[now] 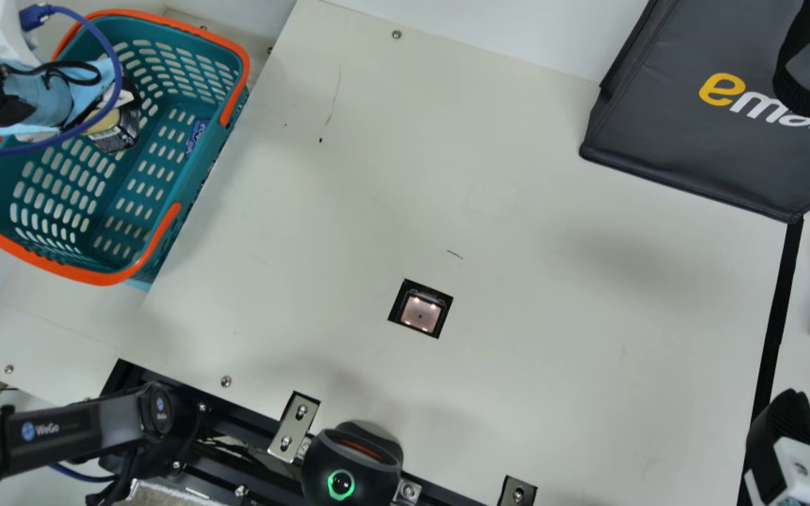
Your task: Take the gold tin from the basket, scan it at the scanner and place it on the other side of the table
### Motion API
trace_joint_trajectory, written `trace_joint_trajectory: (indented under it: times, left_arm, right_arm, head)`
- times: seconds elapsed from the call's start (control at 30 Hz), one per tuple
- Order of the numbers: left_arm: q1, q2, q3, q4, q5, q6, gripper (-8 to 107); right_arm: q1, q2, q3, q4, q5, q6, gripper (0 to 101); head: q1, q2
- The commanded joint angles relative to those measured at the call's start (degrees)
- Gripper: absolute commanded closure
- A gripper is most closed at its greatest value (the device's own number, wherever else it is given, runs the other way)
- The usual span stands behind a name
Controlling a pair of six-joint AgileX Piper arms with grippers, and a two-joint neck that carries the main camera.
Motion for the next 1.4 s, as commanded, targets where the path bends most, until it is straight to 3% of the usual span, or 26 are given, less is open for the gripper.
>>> trace_joint_trajectory:
  times: [0.0,0.67,1.37]
  left_arm:
    - [-1.6,-1.99,-0.07,-0.18,0.54,0.35,107]
    - [-25.22,-11.64,-1.5,2.54,6.79,-3.68,107]
    - [-51.64,-11.77,-0.67,15.01,6.73,-22.53,107]
  right_arm:
    - [0.0,0.0,0.0,0.0,0.0,0.0,6]
    - [0.0,0.0,0.0,0.0,0.0,0.0,6]
    - [0.0,0.0,0.0,0.0,0.0,0.0,6]
  head:
    - [-1.66,0.23]
    - [-1.66,0.23]
    - [-1.66,0.23]
